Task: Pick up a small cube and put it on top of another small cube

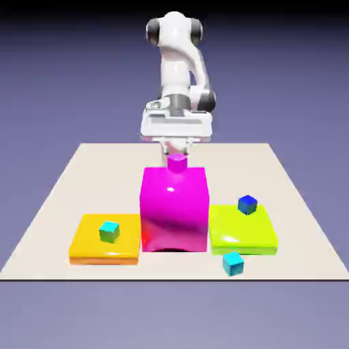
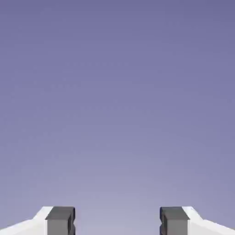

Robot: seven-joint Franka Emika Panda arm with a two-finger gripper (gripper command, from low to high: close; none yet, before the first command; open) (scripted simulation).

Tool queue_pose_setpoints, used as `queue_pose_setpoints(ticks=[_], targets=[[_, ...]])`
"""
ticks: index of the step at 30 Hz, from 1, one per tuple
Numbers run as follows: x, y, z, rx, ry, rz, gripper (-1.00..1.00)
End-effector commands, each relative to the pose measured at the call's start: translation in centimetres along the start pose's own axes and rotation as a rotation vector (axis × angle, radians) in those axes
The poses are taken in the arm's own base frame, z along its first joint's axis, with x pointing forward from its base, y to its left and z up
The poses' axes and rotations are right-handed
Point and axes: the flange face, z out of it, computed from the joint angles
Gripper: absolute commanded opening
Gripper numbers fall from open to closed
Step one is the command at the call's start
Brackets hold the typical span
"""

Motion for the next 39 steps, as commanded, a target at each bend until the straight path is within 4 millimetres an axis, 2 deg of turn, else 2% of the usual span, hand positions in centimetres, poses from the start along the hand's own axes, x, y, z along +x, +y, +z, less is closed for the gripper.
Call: queue_pose_setpoints(ticks=[1,6,11,16,21,27,29,33,34,35,36,39], targets=[[-0.2,-0.6,1.0,-0.020,-0.028,-0.011,0.00],[-1.5,-3.2,6.2,-0.120,-0.169,-0.064,0.00],[-3.9,-5.3,11.7,-0.221,-0.307,-0.117,0.00],[-7.3,-6.9,17.1,-0.323,-0.441,-0.171,0.00],[-11.5,-7.9,22.3,-0.425,-0.573,-0.223,0.00],[-17.6,-8.1,28.1,-0.551,-0.726,-0.285,0.00],[-17.9,-8.1,28.4,-0.557,-0.733,-0.288,0.00],[-21.5,-4.5,32.7,-0.558,-0.732,-0.287,0.00],[-21.7,-4.3,32.9,-0.557,-0.733,-0.287,0.00],[-21.7,-4.3,32.9,-0.557,-0.733,-0.287,-1.00],[-21.7,-4.3,32.9,-0.557,-0.733,-0.287,-1.00],[-18.9,-7.0,29.8,-0.561,-0.730,-0.289,-1.00]])
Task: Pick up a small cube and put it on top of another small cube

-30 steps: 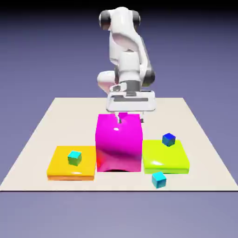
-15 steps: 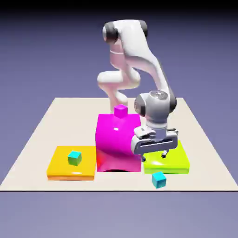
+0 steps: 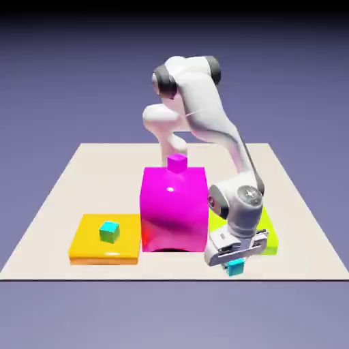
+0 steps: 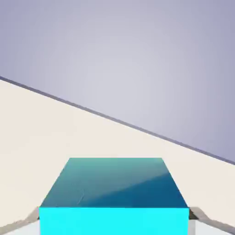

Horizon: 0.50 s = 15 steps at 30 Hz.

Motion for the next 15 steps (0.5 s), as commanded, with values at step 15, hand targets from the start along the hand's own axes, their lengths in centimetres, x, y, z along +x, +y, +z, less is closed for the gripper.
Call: queue_pose_setpoints(ticks=[15], targets=[[-21.9,0.2,-9.8,-0.039,0.050,-0.526,-1.00]])
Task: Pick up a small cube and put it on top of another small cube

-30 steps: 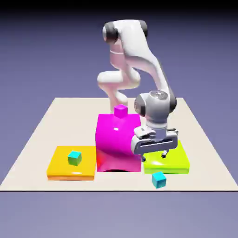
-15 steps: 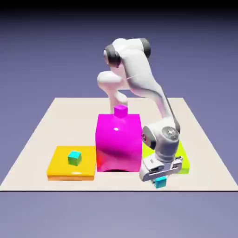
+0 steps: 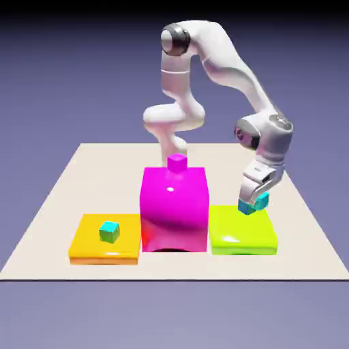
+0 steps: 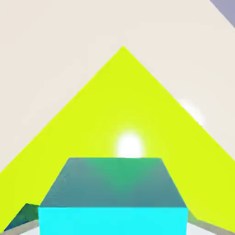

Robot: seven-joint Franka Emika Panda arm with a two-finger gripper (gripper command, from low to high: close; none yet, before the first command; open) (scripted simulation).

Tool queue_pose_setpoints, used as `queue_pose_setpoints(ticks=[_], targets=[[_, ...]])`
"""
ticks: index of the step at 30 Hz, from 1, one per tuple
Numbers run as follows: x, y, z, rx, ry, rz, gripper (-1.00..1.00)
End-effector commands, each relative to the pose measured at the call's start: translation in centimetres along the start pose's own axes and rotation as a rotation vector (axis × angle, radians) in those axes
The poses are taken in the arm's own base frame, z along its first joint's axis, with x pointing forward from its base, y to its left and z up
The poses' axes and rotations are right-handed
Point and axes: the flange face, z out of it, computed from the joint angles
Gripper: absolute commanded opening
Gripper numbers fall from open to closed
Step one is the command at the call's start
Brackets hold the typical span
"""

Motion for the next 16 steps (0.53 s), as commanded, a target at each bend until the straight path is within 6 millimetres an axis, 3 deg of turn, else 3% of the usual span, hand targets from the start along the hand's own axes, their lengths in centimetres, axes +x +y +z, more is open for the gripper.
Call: queue_pose_setpoints(ticks=[1,5,7,12,13,14,15,16], targets=[[-1.2,0.0,-0.2,-0.009,0.006,-0.028,-1.00],[-6.8,-0.7,-0.7,-0.047,0.027,-0.166,-1.00],[-6.9,-0.7,-0.7,-0.048,0.027,-0.171,-1.00],[-6.5,-0.7,6.2,-0.048,0.027,-0.171,-1.00],[-6.5,-0.7,6.2,-0.048,0.027,-0.171,-1.00],[-6.5,-0.7,6.2,-0.048,0.027,-0.171,1.00],[-6.5,-0.7,6.2,-0.048,0.027,-0.171,1.00],[-6.5,-0.7,4.9,-0.050,0.028,-0.170,1.00]])
